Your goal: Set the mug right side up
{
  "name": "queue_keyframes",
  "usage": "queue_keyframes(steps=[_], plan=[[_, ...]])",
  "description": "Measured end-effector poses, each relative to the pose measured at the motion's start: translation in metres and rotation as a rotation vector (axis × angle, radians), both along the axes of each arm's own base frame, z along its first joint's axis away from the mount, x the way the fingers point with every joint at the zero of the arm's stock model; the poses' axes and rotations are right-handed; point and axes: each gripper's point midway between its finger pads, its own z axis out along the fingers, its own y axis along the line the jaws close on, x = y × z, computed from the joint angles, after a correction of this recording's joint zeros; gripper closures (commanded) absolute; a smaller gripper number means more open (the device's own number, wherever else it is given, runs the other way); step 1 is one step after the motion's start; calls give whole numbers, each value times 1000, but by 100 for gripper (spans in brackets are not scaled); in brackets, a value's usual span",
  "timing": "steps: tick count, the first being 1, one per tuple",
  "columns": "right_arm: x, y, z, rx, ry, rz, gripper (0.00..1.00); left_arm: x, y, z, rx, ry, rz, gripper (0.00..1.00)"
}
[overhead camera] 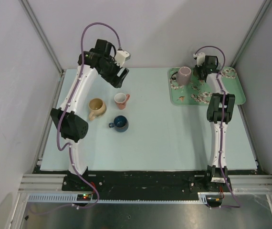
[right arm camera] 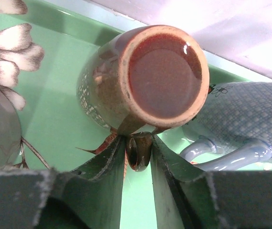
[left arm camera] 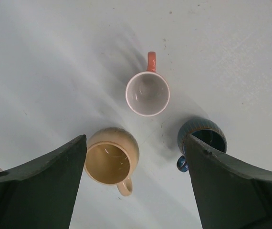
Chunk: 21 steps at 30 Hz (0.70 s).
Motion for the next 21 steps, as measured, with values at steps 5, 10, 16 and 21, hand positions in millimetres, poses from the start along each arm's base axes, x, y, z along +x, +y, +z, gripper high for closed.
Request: queue_keyframes(steps=[5, 10, 16, 21], plan=[[2, 3, 3, 6, -11, 22, 95, 2, 2, -3, 18, 1, 3, 13], [5, 5, 6, 53, -28, 5, 100, 2, 2, -4, 17, 2, 3, 13], [-4, 0, 8, 42, -27, -61, 100, 1, 1, -4, 10, 5, -1, 13], [-17, -4, 47, 45, -64, -145, 100, 0, -1, -2, 0, 5, -7, 11]])
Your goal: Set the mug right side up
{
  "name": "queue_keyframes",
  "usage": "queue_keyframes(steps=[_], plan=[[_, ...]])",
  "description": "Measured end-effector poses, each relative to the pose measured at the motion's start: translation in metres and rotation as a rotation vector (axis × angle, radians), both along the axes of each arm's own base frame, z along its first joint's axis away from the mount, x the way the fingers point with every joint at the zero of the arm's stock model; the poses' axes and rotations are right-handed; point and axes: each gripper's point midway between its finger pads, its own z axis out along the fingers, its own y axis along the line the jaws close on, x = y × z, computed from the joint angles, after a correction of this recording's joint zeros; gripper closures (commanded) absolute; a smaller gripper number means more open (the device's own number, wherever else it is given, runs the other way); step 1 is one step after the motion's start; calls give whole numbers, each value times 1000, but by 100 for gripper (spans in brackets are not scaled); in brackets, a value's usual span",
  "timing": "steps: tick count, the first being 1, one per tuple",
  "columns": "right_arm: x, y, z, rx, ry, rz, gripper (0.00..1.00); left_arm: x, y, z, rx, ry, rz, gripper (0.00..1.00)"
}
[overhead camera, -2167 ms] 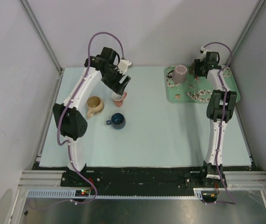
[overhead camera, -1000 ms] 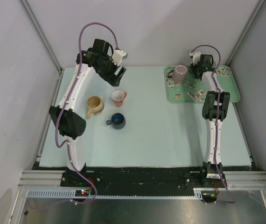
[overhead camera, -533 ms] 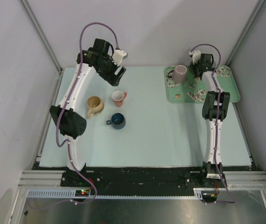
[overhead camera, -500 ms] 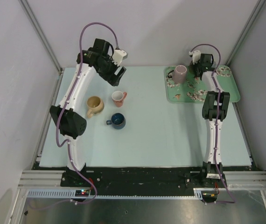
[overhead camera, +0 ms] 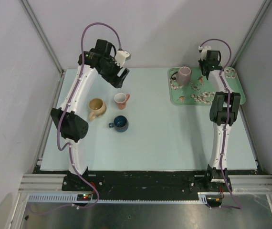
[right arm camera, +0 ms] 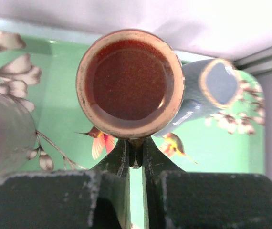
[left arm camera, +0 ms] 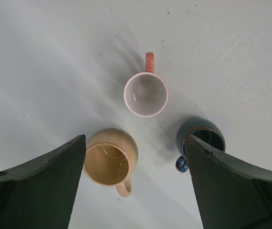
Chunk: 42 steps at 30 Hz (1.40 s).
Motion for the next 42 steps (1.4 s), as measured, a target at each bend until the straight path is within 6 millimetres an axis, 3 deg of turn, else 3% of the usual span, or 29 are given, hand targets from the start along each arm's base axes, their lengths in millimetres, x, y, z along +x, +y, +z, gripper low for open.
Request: queue_keyframes(steps=[6, 11, 14, 18, 21, 24, 27, 30, 34, 42], plan=[[-19, 11, 98, -26, -141, -45, 100, -4, 1, 13, -10, -27, -1, 2], [-54, 42, 186, 108, -276, -12, 100, -18, -13, 54, -125, -82, -47, 0], [-92, 76, 246, 290, -372, 72, 100, -32, -32, 99, -277, -132, -94, 0], [-155, 128, 312, 505, -479, 212, 100, -67, -56, 162, -496, -177, -171, 0], [-210, 192, 351, 683, -532, 392, 100, -98, -68, 200, -641, -172, -225, 3], [-262, 250, 372, 866, -530, 567, 100, -124, -78, 232, -761, -164, -282, 5], [-306, 296, 380, 1031, -485, 697, 100, -142, -87, 255, -848, -152, -320, 5], [-332, 328, 383, 1133, -434, 776, 100, -152, -95, 274, -913, -145, -342, 5], [-359, 357, 390, 1225, -389, 854, 100, -156, -100, 288, -958, -150, -347, 11], [-392, 382, 409, 1316, -373, 948, 100, -166, -107, 300, -1005, -133, -363, 29]])
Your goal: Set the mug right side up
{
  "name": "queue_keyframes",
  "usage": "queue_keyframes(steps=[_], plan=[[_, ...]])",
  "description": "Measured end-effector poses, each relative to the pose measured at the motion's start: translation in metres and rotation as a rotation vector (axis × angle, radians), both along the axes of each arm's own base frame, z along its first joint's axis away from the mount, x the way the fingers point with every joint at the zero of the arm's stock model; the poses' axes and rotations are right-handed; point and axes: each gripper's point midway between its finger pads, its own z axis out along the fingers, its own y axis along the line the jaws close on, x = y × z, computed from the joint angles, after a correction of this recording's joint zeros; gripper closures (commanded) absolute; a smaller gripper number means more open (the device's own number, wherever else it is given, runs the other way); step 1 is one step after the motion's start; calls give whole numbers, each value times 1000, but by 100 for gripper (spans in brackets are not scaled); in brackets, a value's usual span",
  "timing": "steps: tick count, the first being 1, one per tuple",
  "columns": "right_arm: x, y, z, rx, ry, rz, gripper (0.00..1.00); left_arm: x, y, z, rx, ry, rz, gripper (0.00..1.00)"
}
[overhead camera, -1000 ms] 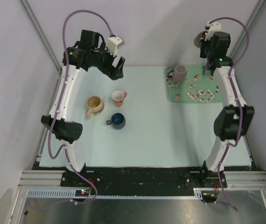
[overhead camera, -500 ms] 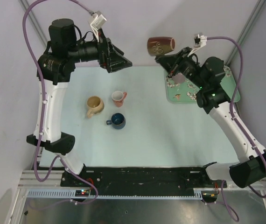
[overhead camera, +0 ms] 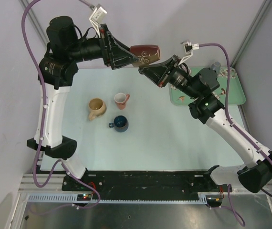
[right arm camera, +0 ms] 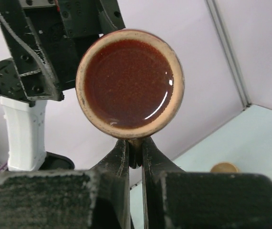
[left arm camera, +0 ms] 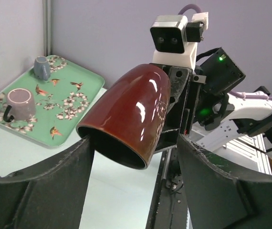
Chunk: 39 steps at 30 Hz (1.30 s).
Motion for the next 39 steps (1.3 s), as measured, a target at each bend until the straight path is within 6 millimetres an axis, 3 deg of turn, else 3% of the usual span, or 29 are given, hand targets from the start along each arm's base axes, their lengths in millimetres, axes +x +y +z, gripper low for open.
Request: queue_keyframes(steps=[4, 6, 11, 14, 16, 18, 20, 24, 27, 30, 34, 37, 39], plan=[[-8, 8, 6, 33, -2, 38, 100, -7, -4, 4, -22, 16, -38, 36], [-7, 14, 5, 50, 4, 61, 100, -10, -6, 6, -34, 25, -63, 48], [3, 31, 2, 116, 25, 127, 100, -6, -8, -2, -45, 99, -77, 92], [8, 37, -5, 118, 48, 147, 98, -5, -9, -9, -49, 155, -99, 99], [9, 38, -9, 111, 58, 154, 68, -3, -8, -13, -49, 174, -106, 100], [10, 40, -14, 93, 73, 158, 23, -1, -7, -17, -47, 183, -104, 100], [12, 42, -24, 51, 85, 150, 6, 9, -5, -31, -34, 203, -59, 100], [27, 41, -65, -86, 181, 72, 1, 46, 7, -84, 54, 254, 92, 100], [40, 25, -96, -197, 252, -41, 1, 80, 36, -143, 234, 258, 288, 100], [45, -2, -124, -318, 300, -178, 0, 90, 74, -206, 493, 250, 415, 100], [47, -35, -143, -440, 314, -319, 1, 63, 124, -292, 840, 300, 425, 100], [49, -52, -151, -499, 311, -383, 1, 21, 162, -358, 1090, 392, 346, 100], [51, -58, -157, -527, 311, -410, 1, -2, 180, -391, 1211, 450, 280, 100]])
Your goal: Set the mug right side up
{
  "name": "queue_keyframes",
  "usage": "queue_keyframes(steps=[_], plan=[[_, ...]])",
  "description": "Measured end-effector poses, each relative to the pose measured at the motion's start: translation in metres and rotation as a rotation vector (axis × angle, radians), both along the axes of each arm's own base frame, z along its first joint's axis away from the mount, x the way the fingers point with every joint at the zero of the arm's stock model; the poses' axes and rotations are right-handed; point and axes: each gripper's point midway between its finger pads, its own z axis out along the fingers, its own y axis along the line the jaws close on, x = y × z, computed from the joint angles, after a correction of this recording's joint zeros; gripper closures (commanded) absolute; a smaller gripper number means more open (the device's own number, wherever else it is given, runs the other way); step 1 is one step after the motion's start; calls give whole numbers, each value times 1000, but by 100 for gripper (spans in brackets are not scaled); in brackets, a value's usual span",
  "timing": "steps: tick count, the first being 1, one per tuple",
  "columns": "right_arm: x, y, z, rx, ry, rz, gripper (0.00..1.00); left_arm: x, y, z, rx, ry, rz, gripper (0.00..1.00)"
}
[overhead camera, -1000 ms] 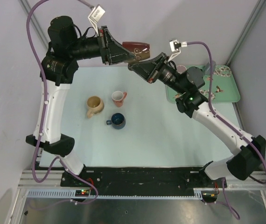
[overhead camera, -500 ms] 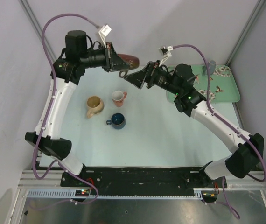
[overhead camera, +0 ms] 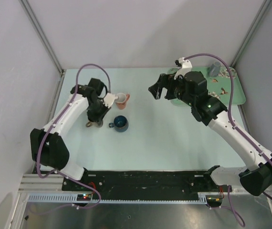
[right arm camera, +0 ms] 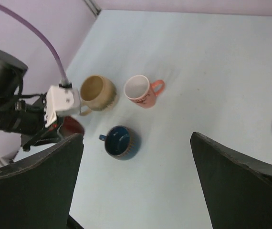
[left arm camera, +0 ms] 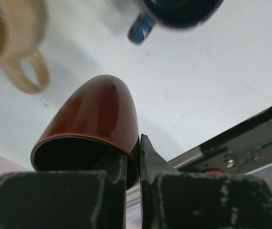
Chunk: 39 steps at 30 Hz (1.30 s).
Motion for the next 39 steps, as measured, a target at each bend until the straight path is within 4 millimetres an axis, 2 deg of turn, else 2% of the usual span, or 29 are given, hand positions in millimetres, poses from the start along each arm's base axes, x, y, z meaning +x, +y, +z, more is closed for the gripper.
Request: queue_keyframes(steps=[2, 4, 8, 15, 19, 21, 24, 27, 33, 36, 39], plan=[[1, -3, -6, -24, 4, -13, 1, -16, 14, -26, 65, 72, -27, 100], [2, -6, -11, -44, 7, -18, 1, -24, 22, -43, 90, 105, -41, 100], [4, -10, -18, -71, 11, -38, 1, -25, 29, -70, 85, 106, -52, 100], [4, -18, -24, -102, 4, -64, 1, -10, 34, -94, 43, 75, -47, 100], [5, -21, -27, -113, 3, -75, 1, -7, 33, -96, 40, 62, -49, 100], [6, -22, -27, -117, 0, -80, 1, -6, 33, -96, 38, 58, -49, 90], [8, -26, -27, -124, -3, -91, 0, -4, 33, -96, 38, 50, -57, 55], [17, -40, -29, -133, 2, -135, 1, -1, 32, -102, 34, 39, -64, 36], [61, -112, -50, -163, 71, -385, 0, 3, 32, -93, 31, 21, -55, 23], [89, -140, -73, -226, 123, -469, 1, 9, 30, -75, 20, -3, -51, 19], [128, -154, -85, -288, 178, -496, 1, 17, 24, -49, -9, -35, -47, 16]])
